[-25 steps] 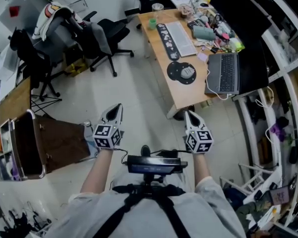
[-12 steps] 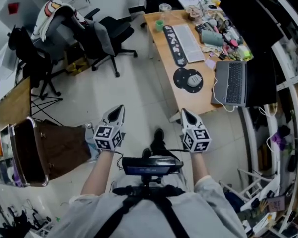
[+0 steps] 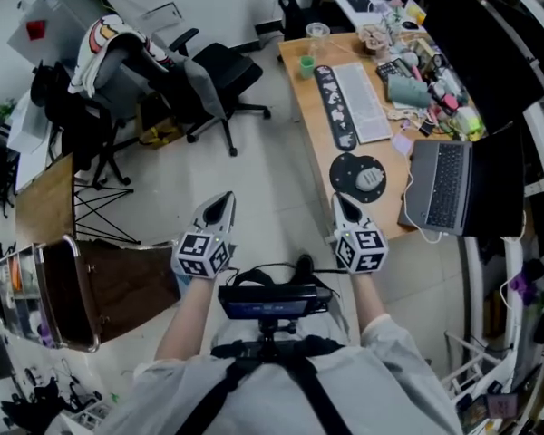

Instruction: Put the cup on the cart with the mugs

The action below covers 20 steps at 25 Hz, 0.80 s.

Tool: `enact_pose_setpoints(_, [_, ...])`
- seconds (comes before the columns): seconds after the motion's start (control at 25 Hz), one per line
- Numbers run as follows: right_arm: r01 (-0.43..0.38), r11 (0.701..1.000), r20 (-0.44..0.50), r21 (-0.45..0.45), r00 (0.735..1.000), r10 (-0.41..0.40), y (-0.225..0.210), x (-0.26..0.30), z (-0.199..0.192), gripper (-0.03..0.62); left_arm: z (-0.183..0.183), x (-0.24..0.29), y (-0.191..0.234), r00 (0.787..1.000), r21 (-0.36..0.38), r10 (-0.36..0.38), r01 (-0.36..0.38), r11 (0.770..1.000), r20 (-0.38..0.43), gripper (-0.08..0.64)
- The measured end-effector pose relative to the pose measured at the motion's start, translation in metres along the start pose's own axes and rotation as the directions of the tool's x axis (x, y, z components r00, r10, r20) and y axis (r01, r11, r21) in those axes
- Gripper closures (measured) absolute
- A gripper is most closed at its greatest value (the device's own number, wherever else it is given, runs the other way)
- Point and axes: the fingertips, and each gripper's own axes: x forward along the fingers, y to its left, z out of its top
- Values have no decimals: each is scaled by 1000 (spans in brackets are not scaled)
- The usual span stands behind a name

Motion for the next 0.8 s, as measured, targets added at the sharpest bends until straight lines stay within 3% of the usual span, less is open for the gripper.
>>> enact_pose_setpoints(0.4, [17, 1000, 18, -18, 1000, -16, -6, 73, 44, 584, 38, 60, 33, 1000, 35, -27, 26, 999, 6, 559])
enact_pose_setpoints(0.8, [182, 983, 39, -8, 983, -182, -6, 168, 72, 584, 62, 139, 97, 986, 50, -166, 166, 985, -14, 558])
